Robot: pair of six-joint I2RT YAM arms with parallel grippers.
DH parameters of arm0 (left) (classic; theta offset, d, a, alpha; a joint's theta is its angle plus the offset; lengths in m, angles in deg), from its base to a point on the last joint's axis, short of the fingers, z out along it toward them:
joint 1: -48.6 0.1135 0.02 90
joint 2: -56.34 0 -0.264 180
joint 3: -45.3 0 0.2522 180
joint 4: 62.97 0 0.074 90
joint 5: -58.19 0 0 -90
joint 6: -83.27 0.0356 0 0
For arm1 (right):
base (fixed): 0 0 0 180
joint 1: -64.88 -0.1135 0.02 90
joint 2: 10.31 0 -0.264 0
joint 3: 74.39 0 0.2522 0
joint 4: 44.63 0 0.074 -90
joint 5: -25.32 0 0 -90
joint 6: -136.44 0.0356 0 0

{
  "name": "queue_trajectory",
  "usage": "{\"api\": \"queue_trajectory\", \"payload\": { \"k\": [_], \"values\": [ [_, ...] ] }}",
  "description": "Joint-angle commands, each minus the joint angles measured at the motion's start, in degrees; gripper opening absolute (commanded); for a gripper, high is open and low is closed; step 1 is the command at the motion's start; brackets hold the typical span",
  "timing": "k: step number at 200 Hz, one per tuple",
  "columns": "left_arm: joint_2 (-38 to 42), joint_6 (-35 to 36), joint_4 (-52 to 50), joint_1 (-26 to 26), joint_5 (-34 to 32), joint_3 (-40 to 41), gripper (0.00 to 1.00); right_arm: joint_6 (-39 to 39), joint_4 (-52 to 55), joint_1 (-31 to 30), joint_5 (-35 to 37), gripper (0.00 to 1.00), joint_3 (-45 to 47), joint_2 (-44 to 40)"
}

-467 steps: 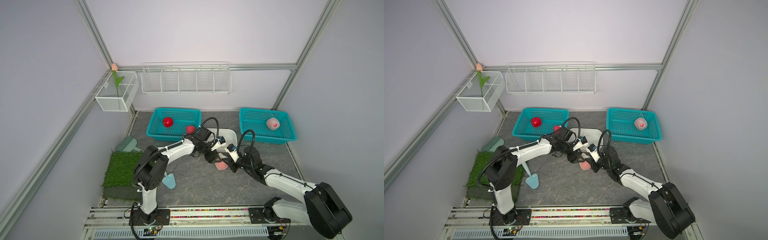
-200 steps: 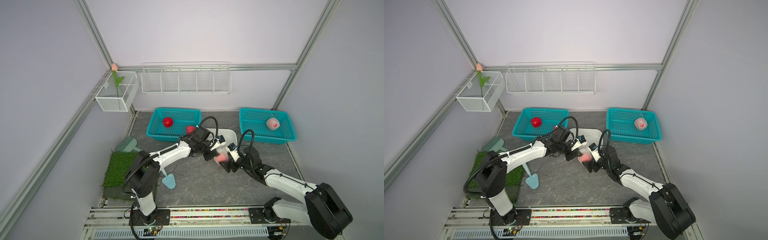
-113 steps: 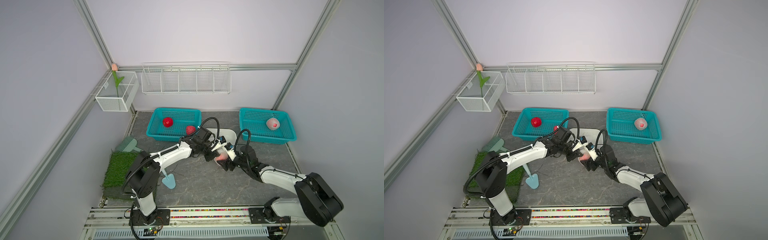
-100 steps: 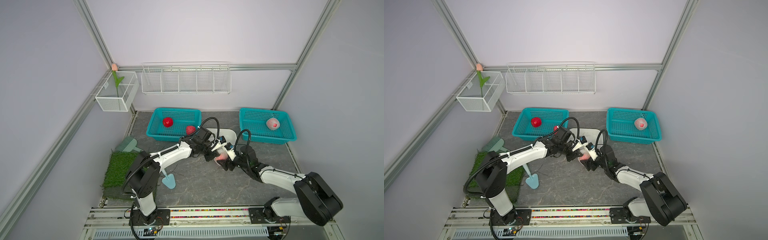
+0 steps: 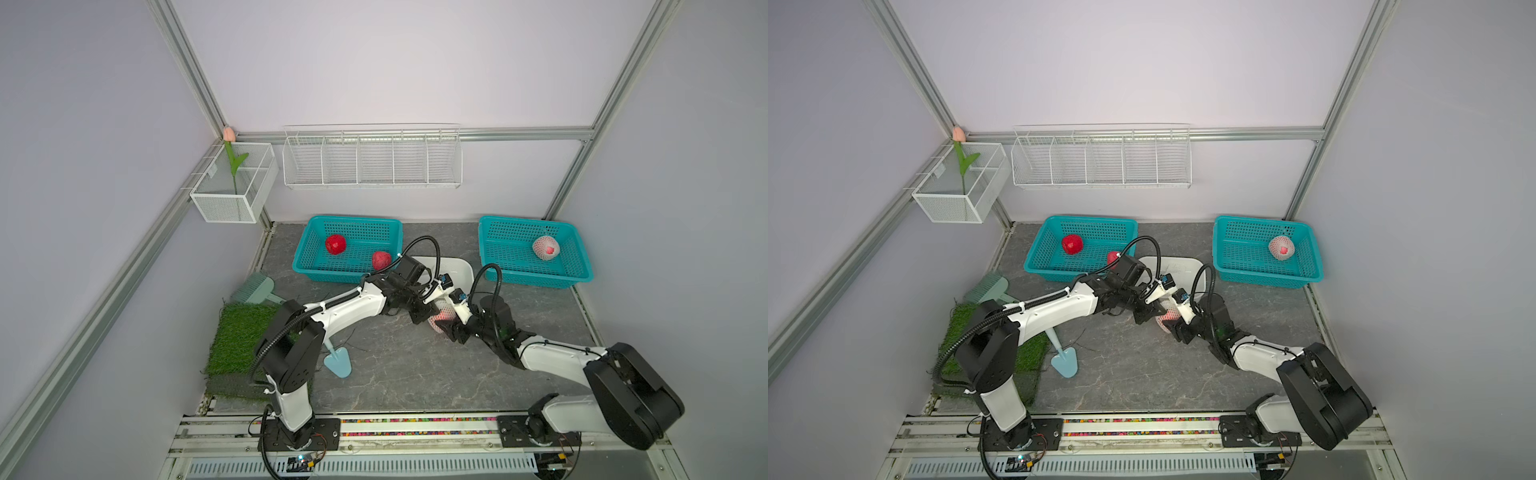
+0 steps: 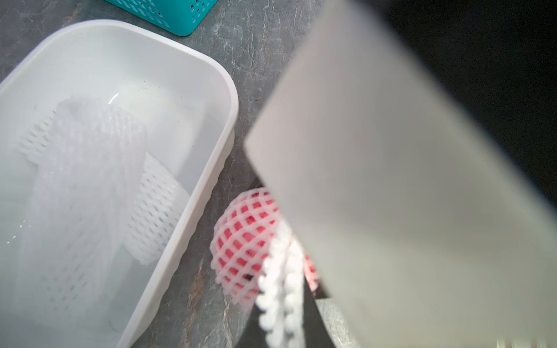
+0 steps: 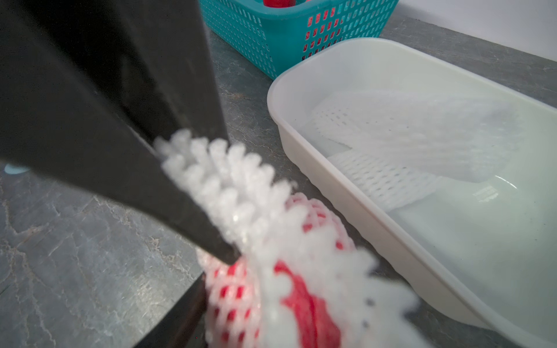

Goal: Remove foam nets from apples
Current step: Remove the foam net from the apple.

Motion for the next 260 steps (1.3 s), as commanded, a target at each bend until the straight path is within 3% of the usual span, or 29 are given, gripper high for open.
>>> {"api": "queue_trajectory", "payload": {
  "k": [1, 73, 92, 123, 158, 207, 260],
  "values": [
    [-1.2, 1.3, -2.3, -0.7, 1.6, -0.8, 0.13, 0.2, -6.6, -0.6, 1.3, 0.78, 0.3, -1.4],
    [-1.1, 2.4, -4.0, -1.5, 1.5, -1.5, 0.12, 2.4, -10.0, -0.4, 6.3, 1.00, 2.1, -1.6],
    [-0.8, 2.5, -3.9, -1.6, 1.2, -1.2, 0.12, 1.7, -9.8, -0.5, 4.9, 0.95, 2.2, -2.6],
    [-1.6, 2.4, -4.0, -1.7, 1.8, -1.9, 0.12, -0.6, -9.3, -0.5, -0.4, 1.00, 1.2, -1.7],
    [-3.6, 3.7, -6.4, -2.4, 1.2, -3.9, 0.12, -1.1, -15.3, -0.7, 0.2, 0.91, 3.0, -0.7],
    [-3.9, 3.7, -6.4, -2.5, 1.1, -4.0, 0.12, -1.3, -13.3, -0.7, 1.0, 0.74, 2.2, 0.0],
    [-4.1, 3.2, -5.9, -2.5, 0.8, -3.9, 0.17, -0.2, -16.0, -0.7, 2.4, 0.63, 3.2, 0.0]
  ]
}}
